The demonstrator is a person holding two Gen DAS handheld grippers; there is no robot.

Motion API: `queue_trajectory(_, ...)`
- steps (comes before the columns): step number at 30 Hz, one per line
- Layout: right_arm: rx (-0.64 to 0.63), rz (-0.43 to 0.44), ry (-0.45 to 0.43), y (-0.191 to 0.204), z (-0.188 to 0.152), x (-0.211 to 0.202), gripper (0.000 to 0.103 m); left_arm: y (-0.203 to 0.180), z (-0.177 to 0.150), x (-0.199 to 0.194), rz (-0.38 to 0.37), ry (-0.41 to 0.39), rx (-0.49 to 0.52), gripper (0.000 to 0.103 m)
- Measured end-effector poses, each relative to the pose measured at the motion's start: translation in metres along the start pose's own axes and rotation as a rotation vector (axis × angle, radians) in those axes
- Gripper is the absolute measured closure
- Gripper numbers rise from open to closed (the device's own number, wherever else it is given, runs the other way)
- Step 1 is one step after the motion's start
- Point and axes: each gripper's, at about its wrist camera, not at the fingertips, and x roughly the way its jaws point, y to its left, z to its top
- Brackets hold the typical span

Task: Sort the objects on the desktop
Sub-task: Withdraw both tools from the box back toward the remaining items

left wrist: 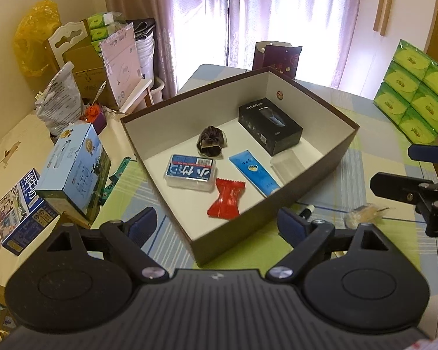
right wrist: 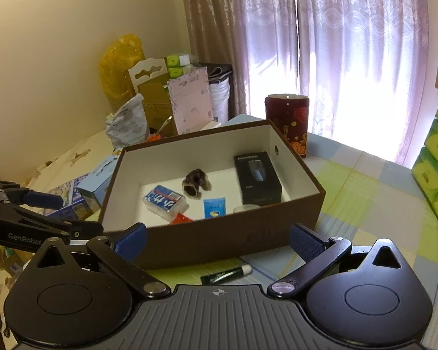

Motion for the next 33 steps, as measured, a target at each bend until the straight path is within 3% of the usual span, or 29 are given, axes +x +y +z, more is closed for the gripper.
queue_trajectory(11,0.0,0.02,0.013,0.006,-0.028,-0.028,0.002,-0.018,-0.031,-0.023,0.012,0.012,0.004,0.015)
queue_trajectory(33,0.037,0.011,0.112,0.001,-0.081,-0.044,0.002,-0.034,-0.084,-0.049,0.022,0.055,-0.016,0.015)
